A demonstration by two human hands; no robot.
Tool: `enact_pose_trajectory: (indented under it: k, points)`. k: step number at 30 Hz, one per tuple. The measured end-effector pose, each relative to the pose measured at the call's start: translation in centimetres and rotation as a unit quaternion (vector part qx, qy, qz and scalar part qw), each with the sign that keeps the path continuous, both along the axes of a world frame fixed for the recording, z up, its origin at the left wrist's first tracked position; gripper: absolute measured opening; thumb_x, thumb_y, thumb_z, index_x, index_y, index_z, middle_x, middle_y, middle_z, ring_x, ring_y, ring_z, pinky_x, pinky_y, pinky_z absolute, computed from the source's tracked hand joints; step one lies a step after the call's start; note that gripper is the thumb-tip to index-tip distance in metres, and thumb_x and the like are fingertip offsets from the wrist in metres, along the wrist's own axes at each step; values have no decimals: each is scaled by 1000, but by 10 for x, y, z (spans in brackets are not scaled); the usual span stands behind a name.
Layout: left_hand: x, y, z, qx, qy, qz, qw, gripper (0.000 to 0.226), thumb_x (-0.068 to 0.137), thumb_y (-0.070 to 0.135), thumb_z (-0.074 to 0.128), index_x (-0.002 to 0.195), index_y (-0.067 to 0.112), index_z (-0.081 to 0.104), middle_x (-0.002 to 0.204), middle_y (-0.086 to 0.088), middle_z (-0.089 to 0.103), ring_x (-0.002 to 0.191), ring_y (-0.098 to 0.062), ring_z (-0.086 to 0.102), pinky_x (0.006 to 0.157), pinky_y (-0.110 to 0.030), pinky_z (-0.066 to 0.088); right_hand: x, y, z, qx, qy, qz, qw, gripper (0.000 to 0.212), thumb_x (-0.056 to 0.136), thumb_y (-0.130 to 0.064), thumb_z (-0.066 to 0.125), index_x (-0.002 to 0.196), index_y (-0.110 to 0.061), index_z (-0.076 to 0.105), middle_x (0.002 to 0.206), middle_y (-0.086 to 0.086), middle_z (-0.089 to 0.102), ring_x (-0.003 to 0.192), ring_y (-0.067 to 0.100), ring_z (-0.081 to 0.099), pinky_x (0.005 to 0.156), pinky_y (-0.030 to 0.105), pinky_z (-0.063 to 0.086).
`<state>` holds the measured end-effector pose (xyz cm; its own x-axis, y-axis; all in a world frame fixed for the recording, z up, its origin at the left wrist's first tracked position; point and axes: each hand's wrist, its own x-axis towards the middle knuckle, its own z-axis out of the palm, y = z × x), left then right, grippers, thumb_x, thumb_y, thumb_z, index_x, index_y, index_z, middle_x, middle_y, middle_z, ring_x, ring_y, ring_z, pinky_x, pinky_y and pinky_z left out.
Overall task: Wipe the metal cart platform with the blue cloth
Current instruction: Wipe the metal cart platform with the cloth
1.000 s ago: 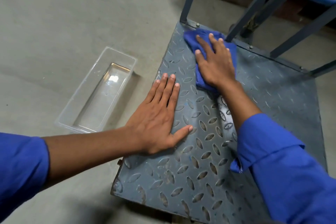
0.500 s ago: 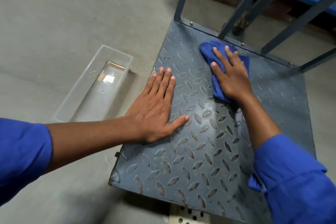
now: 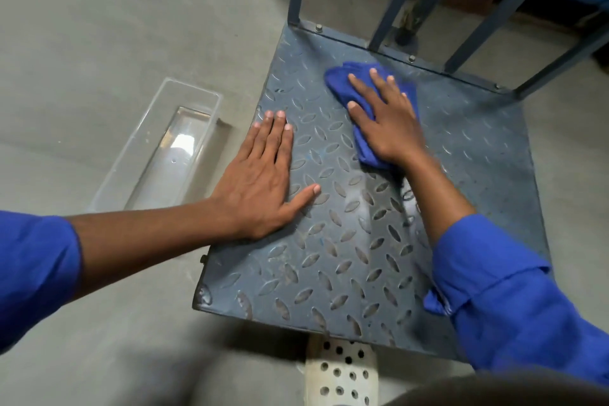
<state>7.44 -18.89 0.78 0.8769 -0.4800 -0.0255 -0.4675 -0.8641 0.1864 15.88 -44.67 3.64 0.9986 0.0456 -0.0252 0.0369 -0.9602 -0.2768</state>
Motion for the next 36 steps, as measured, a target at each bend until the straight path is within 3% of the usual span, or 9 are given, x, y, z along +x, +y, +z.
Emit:
enact_pose_trajectory:
  k: [4, 7, 15, 20, 24, 26, 29, 34, 36]
  points:
    - [-2, -1, 0, 2, 2, 6, 1000, 109, 97, 81, -3, 167, -2, -17, 176, -24, -23, 163, -33, -27, 135, -48, -12, -6, -51, 0, 10, 0, -114, 993, 57, 111, -58, 42, 166, -47, 31, 180, -1, 17, 168, 28, 7, 136, 53, 9]
    - [-2, -7, 2, 4, 9, 22, 1000, 109, 98, 81, -2, 166, -2, -17, 174, -25, -26, 163, -34, -28, 135, -50, -10, 6, -40, 1, -6, 9, -141, 990, 57, 111, -59, 37, 167, -49, 28, 181, -1, 12, 168, 27, 4, 136, 53, 5]
    - [35, -26, 3, 3, 15, 57, 998, 112, 98, 83, 5, 167, -4, -13, 175, -27, -22, 164, -35, -24, 135, -49, -11, 74, 51, 3, -16, -11, 96, 995, 55, 111, -56, 38, 165, -48, 32, 180, -4, 19, 168, 29, 11, 135, 52, 11]
    - [43, -28, 1, -5, 10, 64, 998, 107, 99, 79, 3, 168, -3, -12, 176, -26, -19, 165, -35, -22, 135, -49, -8, 59, 51, 4, -10, -10, 47, 999, 54, 112, -55, 38, 165, -49, 31, 180, -7, 17, 168, 27, 9, 135, 53, 8]
    - [26, -19, -1, -14, 4, 53, 998, 96, 102, 66, -2, 168, -3, -9, 176, -28, -17, 165, -36, -20, 135, -50, -9, 37, 49, -5, 35, -2, 170, 985, 52, 108, -58, 41, 159, -55, 39, 177, -16, 23, 167, 19, 12, 133, 47, 5]
    - [15, -14, -2, -17, 15, 37, 999, 92, 103, 64, -4, 167, -1, -13, 175, -26, -21, 164, -34, -24, 135, -50, -9, 54, 39, -2, 66, -4, 117, 991, 53, 105, -61, 43, 157, -56, 42, 177, -16, 25, 167, 18, 13, 135, 48, 6]
    - [10, -11, -2, -16, 21, 34, 999, 90, 102, 63, -8, 166, 1, -18, 174, -24, -27, 163, -32, -30, 135, -49, -11, 73, 38, 0, 24, -4, 35, 999, 51, 109, -58, 41, 160, -56, 37, 179, -11, 20, 168, 23, 9, 135, 53, 6]
    - [11, -14, -1, -11, 10, 38, 999, 91, 102, 62, -7, 166, -2, -16, 174, -27, -24, 164, -35, -25, 135, -49, -12, 70, 81, -1, 24, 12, 249, 968, 51, 110, -56, 44, 160, -54, 37, 178, -13, 20, 168, 21, 9, 134, 50, 5]
    - [12, -13, -1, -10, 14, 36, 999, 91, 103, 62, -4, 167, -1, -14, 175, -27, -22, 164, -35, -24, 135, -49, -10, 84, 75, 2, 61, 9, 211, 976, 52, 108, -56, 47, 159, -52, 41, 178, -11, 23, 167, 23, 11, 135, 56, 7]
